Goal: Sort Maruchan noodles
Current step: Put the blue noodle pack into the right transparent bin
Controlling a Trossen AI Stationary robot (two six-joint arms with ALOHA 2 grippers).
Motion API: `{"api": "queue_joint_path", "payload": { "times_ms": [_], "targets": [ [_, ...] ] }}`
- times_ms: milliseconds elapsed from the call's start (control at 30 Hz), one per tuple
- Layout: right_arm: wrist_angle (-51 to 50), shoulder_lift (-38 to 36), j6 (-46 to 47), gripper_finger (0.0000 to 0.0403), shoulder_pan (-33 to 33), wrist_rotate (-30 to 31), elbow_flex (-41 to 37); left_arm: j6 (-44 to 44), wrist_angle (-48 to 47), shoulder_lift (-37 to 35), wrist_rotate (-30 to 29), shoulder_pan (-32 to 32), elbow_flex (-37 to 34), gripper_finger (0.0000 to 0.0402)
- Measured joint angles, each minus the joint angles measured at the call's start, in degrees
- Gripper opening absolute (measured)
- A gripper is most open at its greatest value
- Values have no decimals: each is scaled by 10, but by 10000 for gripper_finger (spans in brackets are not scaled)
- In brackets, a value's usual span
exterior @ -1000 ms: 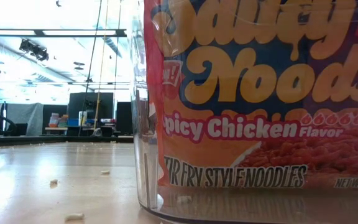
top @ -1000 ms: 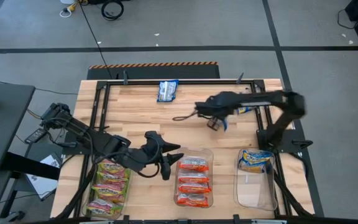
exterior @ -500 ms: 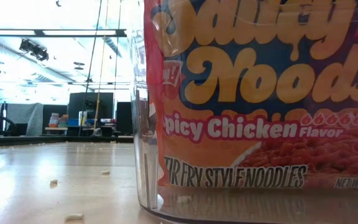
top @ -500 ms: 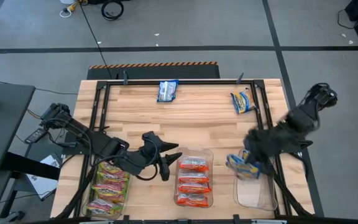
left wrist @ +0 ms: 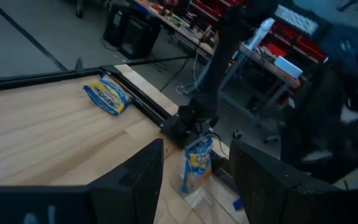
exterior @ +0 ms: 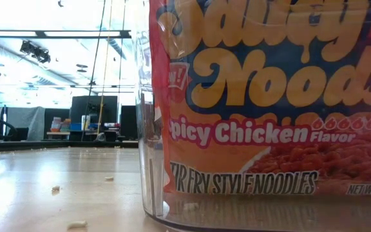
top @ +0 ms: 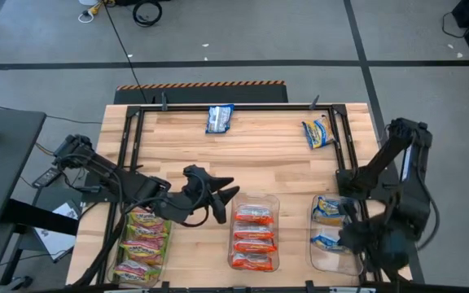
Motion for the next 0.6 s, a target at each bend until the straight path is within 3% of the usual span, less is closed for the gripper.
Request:
{"api": "queue_joint_path", "payload": {
  "times_ms": [433,600],
  "targets": [
    [99,143,-5,8,78,38,-63,-79,1,18,-27,9,0,188],
    [108,198,-1,24,91,25,-69,-81,3,20,-29,16,0,188]
  ]
}}
